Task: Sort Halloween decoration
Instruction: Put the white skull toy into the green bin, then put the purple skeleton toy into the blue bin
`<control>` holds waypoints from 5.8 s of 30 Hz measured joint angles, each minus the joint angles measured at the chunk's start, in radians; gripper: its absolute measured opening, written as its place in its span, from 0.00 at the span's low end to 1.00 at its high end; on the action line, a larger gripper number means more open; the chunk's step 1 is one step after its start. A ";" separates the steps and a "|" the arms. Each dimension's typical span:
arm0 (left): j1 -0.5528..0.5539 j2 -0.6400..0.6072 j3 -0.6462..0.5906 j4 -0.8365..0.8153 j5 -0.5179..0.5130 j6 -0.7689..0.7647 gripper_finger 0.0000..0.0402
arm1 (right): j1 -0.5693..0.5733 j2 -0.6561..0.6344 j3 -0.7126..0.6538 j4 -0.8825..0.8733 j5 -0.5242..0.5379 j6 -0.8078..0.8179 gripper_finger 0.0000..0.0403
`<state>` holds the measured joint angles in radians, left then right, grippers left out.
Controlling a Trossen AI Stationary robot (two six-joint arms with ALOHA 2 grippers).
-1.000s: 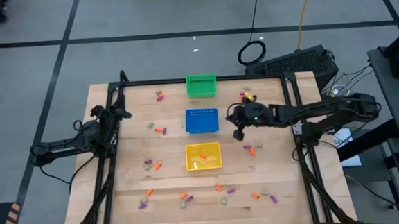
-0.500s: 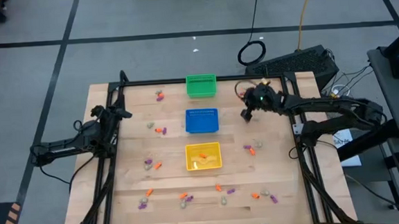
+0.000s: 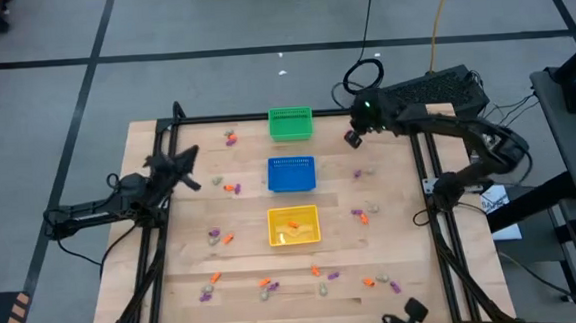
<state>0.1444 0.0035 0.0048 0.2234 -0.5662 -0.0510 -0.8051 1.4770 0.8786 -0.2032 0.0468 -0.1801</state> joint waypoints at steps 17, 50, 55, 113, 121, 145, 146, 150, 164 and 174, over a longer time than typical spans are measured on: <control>0.000 0.138 0.000 -0.047 0.431 0.057 0.00 | -0.158 0.356 0.342 -0.423 -0.104 -0.155 0.37; 0.000 0.247 0.000 -0.022 0.308 -0.070 0.00 | -0.088 0.282 0.340 -0.494 -0.126 -0.224 0.10; 0.029 0.302 0.000 -0.003 0.301 -0.095 0.00 | 0.008 0.239 0.357 -0.457 -0.129 -0.145 0.10; 0.231 0.699 0.231 -0.058 0.420 0.034 0.00 | 0.167 0.868 1.374 -0.711 -0.322 -0.237 0.04; 0.396 0.937 0.366 -0.157 0.510 0.121 0.00 | 0.164 0.839 1.373 -0.646 -0.419 -0.241 0.00; 0.582 1.145 0.447 -0.268 0.564 0.223 0.00 | 0.282 0.839 1.170 -0.171 -0.282 0.058 0.00; 0.583 1.145 0.447 -0.272 0.560 0.223 0.00 | 0.288 0.839 1.160 -0.141 -0.283 0.074 0.00; 0.582 1.145 0.447 -0.286 0.531 0.222 0.00 | 0.315 0.839 1.133 -0.050 -0.240 0.132 0.00; 0.582 1.145 0.447 -0.285 0.524 0.214 0.00 | 0.410 0.838 1.027 0.041 -0.117 0.196 0.00; 0.582 1.145 0.447 -0.263 0.525 0.214 0.00 | 0.447 0.570 0.656 0.200 -0.046 0.173 0.00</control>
<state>0.7262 1.1484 0.4519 -0.0394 -0.0411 0.1627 -0.3586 2.0474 1.5350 -0.0034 0.0006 -0.0075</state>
